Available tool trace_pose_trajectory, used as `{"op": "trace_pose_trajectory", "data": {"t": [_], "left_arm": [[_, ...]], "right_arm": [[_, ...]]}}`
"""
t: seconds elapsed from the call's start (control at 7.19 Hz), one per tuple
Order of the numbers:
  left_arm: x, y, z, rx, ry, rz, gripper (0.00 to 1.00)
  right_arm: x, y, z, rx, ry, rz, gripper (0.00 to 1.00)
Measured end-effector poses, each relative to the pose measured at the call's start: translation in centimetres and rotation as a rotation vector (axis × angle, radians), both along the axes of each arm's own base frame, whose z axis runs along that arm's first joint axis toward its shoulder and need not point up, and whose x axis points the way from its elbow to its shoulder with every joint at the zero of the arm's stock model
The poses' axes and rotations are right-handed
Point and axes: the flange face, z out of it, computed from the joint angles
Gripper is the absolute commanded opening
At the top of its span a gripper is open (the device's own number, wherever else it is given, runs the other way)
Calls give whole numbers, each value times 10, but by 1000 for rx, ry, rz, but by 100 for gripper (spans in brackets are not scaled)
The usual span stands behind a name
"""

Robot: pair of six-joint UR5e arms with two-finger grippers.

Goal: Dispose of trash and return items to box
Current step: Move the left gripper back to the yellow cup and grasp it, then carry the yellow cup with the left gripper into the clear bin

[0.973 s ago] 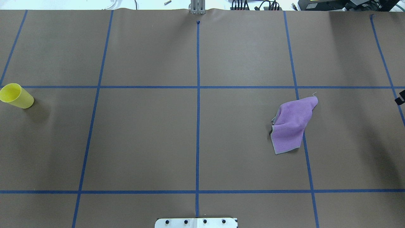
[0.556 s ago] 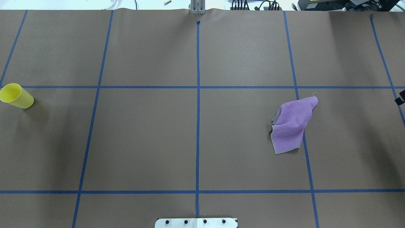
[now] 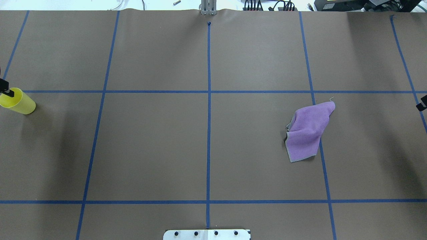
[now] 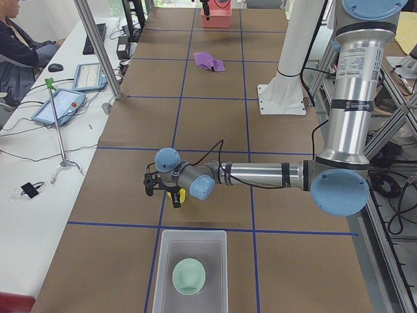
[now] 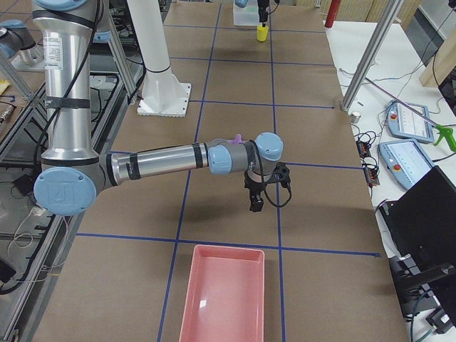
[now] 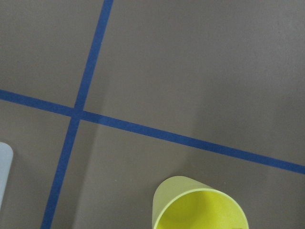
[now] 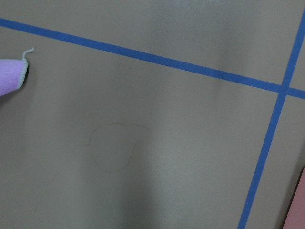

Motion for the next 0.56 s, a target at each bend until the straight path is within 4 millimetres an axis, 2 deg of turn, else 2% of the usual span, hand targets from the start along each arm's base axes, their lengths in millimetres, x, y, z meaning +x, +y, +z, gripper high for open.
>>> {"op": "trace_pose_trajectory", "data": {"t": [0.14, 0.42, 0.56], "left_arm": [[0, 11, 12, 5, -2, 4, 71], [-1, 21, 26, 7, 3, 1, 4], [-1, 21, 25, 6, 8, 0, 0]], "right_arm": [[0, 0, 0, 0, 0, 0, 100], [0, 1, 1, -2, 0, 0, 100], [0, 1, 1, -2, 1, 0, 100]]}}
